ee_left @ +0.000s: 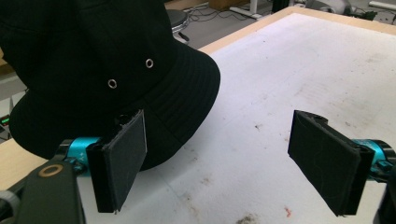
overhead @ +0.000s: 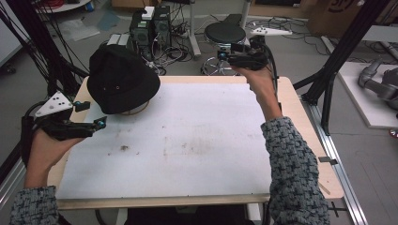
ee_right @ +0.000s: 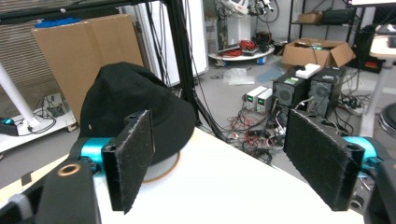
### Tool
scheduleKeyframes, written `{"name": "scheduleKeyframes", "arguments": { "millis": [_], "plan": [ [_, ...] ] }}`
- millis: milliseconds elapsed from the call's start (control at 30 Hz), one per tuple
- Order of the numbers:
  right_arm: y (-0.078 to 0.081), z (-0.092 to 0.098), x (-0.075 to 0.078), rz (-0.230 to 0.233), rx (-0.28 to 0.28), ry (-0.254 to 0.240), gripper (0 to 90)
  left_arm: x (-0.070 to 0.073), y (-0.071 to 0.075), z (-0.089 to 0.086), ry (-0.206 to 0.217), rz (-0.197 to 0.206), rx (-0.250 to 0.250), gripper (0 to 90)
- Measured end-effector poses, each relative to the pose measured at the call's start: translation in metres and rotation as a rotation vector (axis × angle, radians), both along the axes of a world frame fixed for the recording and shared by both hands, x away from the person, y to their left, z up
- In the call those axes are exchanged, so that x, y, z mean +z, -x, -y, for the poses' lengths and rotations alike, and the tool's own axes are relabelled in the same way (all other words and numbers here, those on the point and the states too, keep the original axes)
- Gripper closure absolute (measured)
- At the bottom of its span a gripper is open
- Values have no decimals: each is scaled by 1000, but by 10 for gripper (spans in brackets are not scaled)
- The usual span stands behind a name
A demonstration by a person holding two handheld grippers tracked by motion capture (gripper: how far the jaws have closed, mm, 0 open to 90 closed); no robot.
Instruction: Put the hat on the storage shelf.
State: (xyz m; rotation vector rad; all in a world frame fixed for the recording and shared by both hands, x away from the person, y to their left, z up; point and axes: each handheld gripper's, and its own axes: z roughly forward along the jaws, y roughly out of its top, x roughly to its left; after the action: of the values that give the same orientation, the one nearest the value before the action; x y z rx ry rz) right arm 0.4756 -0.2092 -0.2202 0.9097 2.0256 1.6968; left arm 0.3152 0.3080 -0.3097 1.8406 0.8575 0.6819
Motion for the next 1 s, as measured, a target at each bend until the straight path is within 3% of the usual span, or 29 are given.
{"name": "scheduleKeyframes", "arguments": {
  "millis": [533,1000],
  "plan": [
    [42,56,-33,-13,-79,-23,129,-3,0,4,-6,-7,-14,196],
    [79,79,-76,-35,-81,-31,124,-8,-2,7,-8,-19,-14,195]
  ]
}}
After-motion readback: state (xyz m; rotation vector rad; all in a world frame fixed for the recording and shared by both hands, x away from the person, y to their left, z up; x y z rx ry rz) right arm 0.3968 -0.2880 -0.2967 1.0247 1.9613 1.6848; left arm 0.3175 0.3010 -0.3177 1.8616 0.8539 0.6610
